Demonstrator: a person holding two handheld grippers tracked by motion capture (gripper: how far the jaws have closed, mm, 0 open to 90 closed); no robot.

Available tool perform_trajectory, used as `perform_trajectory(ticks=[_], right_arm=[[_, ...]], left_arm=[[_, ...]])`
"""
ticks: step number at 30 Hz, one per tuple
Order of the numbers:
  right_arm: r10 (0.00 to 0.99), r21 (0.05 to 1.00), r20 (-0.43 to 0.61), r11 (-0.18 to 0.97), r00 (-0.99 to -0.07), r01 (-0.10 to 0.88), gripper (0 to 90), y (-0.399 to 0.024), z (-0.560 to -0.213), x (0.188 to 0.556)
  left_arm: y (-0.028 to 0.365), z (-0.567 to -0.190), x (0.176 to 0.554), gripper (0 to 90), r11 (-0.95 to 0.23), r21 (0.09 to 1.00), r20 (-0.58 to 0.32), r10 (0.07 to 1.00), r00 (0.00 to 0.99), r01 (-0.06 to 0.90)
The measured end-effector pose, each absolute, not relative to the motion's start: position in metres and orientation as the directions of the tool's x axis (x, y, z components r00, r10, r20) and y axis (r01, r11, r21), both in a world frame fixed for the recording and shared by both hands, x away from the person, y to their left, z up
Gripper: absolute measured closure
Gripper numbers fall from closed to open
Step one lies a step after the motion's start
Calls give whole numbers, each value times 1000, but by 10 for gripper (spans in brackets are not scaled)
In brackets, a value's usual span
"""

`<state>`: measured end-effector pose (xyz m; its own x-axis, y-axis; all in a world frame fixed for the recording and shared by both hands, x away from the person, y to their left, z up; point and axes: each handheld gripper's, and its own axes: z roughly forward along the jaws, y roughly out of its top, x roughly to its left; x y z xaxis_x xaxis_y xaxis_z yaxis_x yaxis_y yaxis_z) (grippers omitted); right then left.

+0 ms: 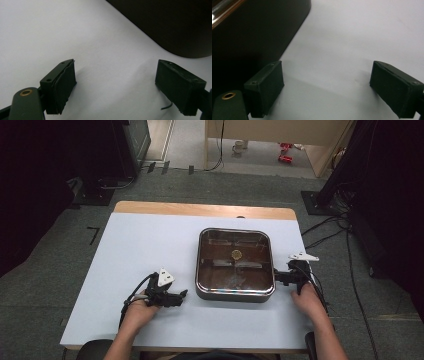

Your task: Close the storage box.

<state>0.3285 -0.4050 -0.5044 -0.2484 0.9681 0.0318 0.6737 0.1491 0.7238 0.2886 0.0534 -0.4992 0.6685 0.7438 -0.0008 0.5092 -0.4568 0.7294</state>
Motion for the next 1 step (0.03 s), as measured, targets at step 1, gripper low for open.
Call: perform_trajectory(ticks=[1], right_arm=[[968, 724, 32, 149, -248, 674, 112, -405, -504, 328]], left_arm=[[53, -499, 289, 164, -456, 730, 0, 744, 668, 508]])
